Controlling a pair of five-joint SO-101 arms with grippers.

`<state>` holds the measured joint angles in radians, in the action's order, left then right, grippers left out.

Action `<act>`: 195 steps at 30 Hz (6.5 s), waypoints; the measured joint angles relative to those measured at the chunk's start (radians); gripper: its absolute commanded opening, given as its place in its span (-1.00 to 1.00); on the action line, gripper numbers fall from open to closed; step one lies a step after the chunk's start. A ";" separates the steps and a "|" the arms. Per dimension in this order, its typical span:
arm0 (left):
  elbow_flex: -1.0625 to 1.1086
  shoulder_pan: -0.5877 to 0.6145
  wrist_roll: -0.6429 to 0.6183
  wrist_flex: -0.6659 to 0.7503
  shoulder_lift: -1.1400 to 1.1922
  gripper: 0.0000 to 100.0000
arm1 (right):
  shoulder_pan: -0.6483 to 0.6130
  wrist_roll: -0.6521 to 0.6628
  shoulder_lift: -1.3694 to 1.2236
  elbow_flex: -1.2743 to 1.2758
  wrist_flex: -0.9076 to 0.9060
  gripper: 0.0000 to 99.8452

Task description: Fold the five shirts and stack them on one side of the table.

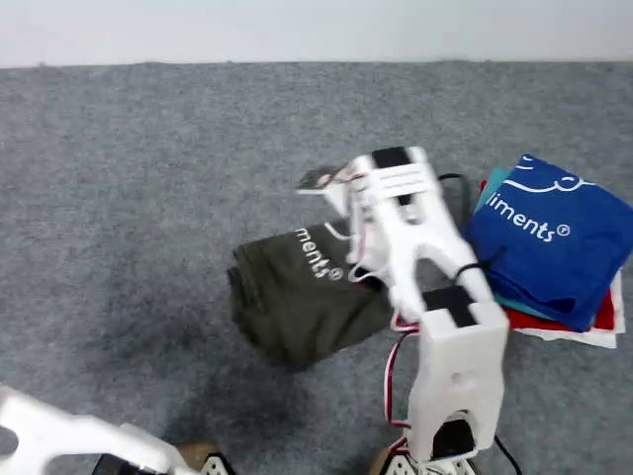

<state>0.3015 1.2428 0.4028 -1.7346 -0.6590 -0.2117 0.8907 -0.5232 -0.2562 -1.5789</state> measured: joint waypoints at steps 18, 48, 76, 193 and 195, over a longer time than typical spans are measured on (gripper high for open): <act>0.000 -0.074 0.000 0.000 0.000 -0.97 | -0.028 0.221 -0.114 -0.183 0.285 -0.58; 0.000 -0.074 0.000 0.000 0.000 -0.97 | -0.219 -0.482 -0.046 -0.054 -0.089 -0.98; 0.000 -0.074 0.000 0.000 0.000 -0.97 | -0.272 -0.520 0.066 -0.051 -0.008 -0.98; 0.049 -0.193 0.153 0.048 0.000 -0.97 | -0.078 -1.295 0.321 0.209 0.192 -0.98; 0.049 -0.193 0.153 0.048 0.000 -0.97 | -0.078 -1.255 0.384 0.199 0.167 -0.98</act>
<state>0.3506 1.0495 0.5562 -1.6870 -0.6590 -0.2900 -0.3644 -0.1396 -0.0568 -1.4116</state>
